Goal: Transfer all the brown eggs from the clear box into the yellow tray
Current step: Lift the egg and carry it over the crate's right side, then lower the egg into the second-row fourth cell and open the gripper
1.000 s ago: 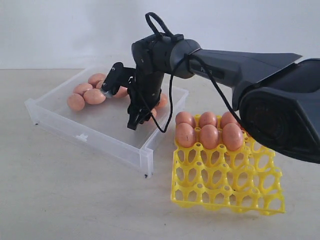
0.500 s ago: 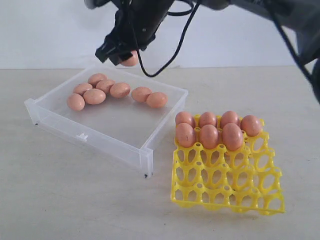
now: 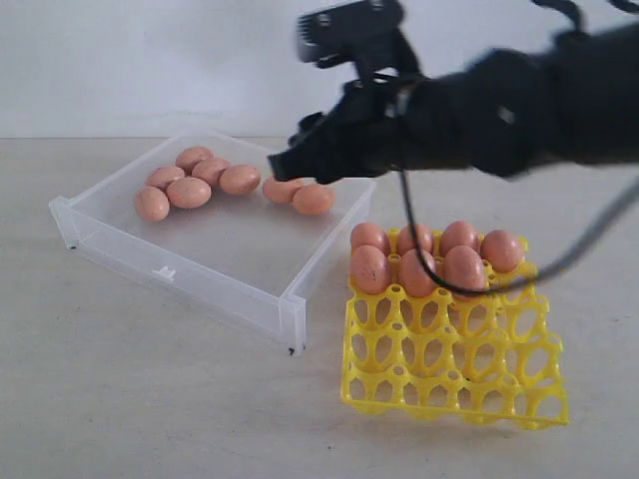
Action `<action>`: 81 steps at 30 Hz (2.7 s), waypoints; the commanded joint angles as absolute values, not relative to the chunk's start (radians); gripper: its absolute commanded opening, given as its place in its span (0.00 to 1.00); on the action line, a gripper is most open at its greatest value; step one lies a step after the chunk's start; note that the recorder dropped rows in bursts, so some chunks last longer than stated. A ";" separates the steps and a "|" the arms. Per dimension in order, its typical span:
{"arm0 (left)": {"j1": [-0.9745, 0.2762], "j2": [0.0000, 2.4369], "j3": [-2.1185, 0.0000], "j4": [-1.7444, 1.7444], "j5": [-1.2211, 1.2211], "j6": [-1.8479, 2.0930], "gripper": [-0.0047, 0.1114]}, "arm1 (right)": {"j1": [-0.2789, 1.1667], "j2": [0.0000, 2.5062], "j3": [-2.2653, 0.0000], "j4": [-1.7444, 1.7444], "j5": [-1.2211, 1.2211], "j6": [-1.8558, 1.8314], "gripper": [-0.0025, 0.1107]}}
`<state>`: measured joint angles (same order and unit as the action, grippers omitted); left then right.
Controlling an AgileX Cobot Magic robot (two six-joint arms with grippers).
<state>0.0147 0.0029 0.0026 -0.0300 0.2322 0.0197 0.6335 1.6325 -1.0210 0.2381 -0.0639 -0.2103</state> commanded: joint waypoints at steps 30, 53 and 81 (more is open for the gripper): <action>0.010 0.000 0.000 -0.035 0.232 0.020 0.00 | -0.170 1.722 -0.779 -1.744 -0.832 1.253 0.02; 0.010 0.000 0.000 -0.035 0.232 0.020 0.00 | -0.170 1.836 -0.779 -1.604 -0.825 1.007 0.02; 0.010 0.000 0.000 -0.035 0.232 0.020 0.00 | -0.170 1.836 -0.779 -1.553 -0.846 1.045 0.51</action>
<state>0.0147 0.0029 0.0026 -0.0300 0.2322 0.0197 -0.1650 1.8391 -0.7758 -1.5593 -0.8267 1.0403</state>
